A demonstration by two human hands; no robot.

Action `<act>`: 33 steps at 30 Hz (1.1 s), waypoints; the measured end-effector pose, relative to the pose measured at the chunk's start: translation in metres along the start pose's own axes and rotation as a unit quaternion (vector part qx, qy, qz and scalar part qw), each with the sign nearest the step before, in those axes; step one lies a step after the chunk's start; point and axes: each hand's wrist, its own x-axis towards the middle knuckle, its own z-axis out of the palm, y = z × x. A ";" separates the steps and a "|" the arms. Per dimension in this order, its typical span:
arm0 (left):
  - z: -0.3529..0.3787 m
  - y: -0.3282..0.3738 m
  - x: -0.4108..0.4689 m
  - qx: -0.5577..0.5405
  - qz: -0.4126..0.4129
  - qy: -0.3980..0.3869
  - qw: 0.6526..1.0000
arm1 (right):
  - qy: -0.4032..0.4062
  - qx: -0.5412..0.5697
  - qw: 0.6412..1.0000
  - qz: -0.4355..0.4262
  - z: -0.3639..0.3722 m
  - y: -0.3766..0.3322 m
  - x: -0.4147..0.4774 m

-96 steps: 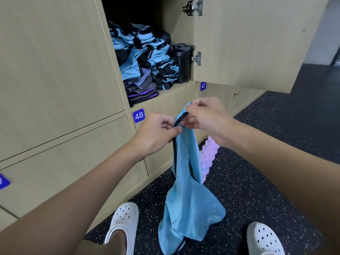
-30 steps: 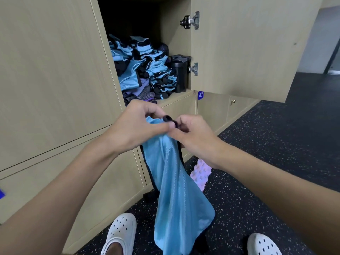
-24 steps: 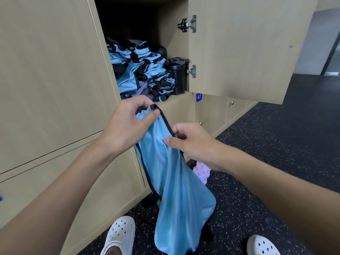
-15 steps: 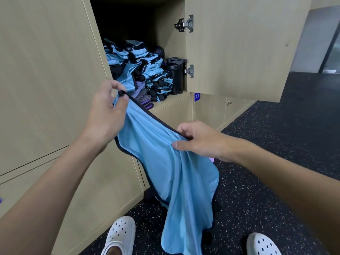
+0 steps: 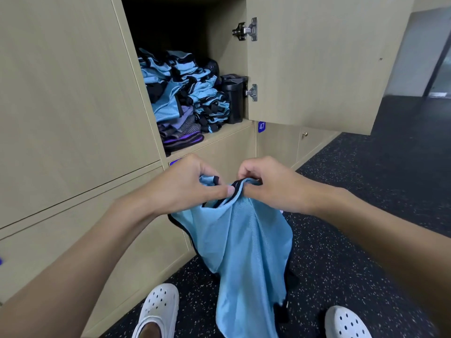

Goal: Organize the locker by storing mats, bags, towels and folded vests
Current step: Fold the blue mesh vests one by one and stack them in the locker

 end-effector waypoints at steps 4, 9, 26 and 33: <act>-0.001 0.006 -0.006 -0.039 -0.008 -0.009 0.999 | -0.009 -0.003 1.000 0.015 -0.002 0.000 -0.005; 0.008 0.010 -0.009 -0.024 -0.011 -0.038 0.999 | 0.007 -0.001 1.000 0.013 -0.003 -0.003 -0.006; -0.037 -0.022 -0.017 0.277 -0.109 0.159 0.941 | -0.115 -0.062 0.989 0.073 -0.024 -0.003 -0.019; -0.005 -0.002 -0.011 0.040 -0.065 0.045 0.996 | 0.001 -0.058 0.998 -0.009 -0.013 -0.015 -0.018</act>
